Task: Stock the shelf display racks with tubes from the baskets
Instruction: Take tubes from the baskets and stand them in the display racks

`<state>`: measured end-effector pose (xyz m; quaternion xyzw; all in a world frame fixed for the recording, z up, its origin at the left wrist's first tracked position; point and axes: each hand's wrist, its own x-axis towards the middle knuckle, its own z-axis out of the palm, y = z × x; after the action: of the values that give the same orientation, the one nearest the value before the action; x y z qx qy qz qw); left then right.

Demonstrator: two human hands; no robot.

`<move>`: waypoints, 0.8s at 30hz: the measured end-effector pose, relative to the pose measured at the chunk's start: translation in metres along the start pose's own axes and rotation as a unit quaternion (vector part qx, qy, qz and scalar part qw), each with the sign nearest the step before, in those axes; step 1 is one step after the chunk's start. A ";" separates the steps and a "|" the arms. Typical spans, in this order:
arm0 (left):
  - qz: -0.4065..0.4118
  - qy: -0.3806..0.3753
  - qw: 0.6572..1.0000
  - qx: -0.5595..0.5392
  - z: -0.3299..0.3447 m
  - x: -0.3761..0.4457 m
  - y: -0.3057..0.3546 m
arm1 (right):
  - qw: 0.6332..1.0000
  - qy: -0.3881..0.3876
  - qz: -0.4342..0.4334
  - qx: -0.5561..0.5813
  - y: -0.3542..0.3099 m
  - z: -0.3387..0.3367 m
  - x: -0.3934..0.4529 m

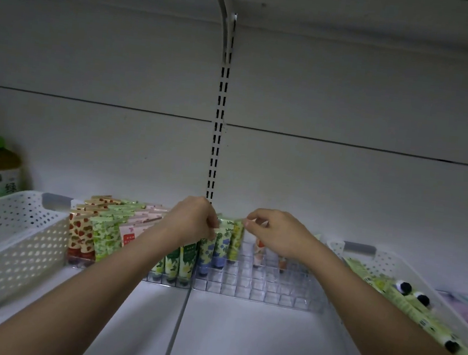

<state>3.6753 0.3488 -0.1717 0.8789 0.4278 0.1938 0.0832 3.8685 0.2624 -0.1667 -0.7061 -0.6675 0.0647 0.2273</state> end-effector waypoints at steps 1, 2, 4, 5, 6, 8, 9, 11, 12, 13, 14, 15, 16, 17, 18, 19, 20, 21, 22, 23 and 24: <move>0.007 0.006 1.000 0.002 -0.001 -0.001 0.002 | 1.000 -0.003 0.005 -0.003 0.002 -0.002 -0.001; 0.013 0.022 1.000 0.000 -0.003 -0.002 0.006 | 1.000 -0.005 0.011 -0.005 0.003 -0.005 -0.002; 0.021 0.067 0.997 -0.013 -0.006 -0.003 0.015 | 1.000 -0.003 0.017 -0.011 0.006 -0.013 -0.006; 0.025 0.085 0.996 -0.020 -0.006 -0.003 0.022 | 1.000 0.001 0.019 -0.017 0.007 -0.017 -0.008; 0.031 0.095 0.995 -0.025 -0.007 -0.003 0.029 | 1.000 0.008 0.020 -0.021 0.009 -0.023 -0.010; 0.047 0.101 0.993 -0.037 -0.006 -0.001 0.045 | 0.999 0.025 0.020 -0.022 0.015 -0.035 -0.016; 0.056 0.099 0.993 -0.042 -0.004 0.000 0.053 | 0.999 0.033 0.020 -0.022 0.018 -0.042 -0.020; 0.072 0.089 0.992 -0.046 0.000 0.004 0.069 | 0.998 0.048 0.024 -0.027 0.025 -0.056 -0.028; 0.080 0.084 0.992 -0.046 0.003 0.007 0.077 | 0.998 0.055 0.027 -0.033 0.030 -0.063 -0.033; 0.089 0.078 0.992 -0.047 0.006 0.009 0.085 | 0.997 0.062 0.031 -0.039 0.034 -0.070 -0.038; 0.098 0.072 0.991 -0.049 0.010 0.011 0.094 | 0.996 0.067 0.036 -0.043 0.039 -0.076 -0.044; 0.105 0.066 0.991 -0.053 0.013 0.013 0.103 | 0.996 0.071 0.043 -0.045 0.044 -0.083 -0.050; 0.110 0.063 0.990 -0.057 0.017 0.015 0.111 | 0.995 0.076 0.049 -0.044 0.049 -0.089 -0.056; 0.117 0.061 0.989 -0.063 0.021 0.017 0.120 | 0.994 0.081 0.054 -0.041 0.054 -0.095 -0.062; 0.124 0.056 0.988 -0.071 0.025 0.018 0.128 | 0.994 0.087 0.059 -0.038 0.060 -0.100 -0.068; 0.131 0.050 0.987 -0.079 0.029 0.019 0.137 | 0.993 0.092 0.065 -0.034 0.066 -0.105 -0.075; 0.139 0.042 0.986 -0.087 0.033 0.020 0.145 | 0.992 0.097 0.071 -0.031 0.072 -0.109 -0.082; 0.146 0.033 0.984 -0.094 0.037 0.020 0.153 | 0.991 0.101 0.079 -0.028 0.078 -0.112 -0.089; 0.152 0.023 0.983 -0.104 0.041 0.020 0.161 | 0.990 0.103 0.089 -0.024 0.084 -0.116 -0.096; 0.158 0.012 0.981 -0.114 0.045 0.019 0.169 | 0.989 0.104 0.099 -0.019 0.091 -0.119 -0.103; 0.164 0.001 0.979 -0.121 0.049 0.018 0.177 | 0.989 0.104 0.107 -0.015 0.097 -0.122 -0.110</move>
<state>3.8327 0.2545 -0.1559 0.9205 0.2509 0.2559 0.1561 3.9937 0.1268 -0.1212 -0.7797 -0.5616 0.0046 0.2768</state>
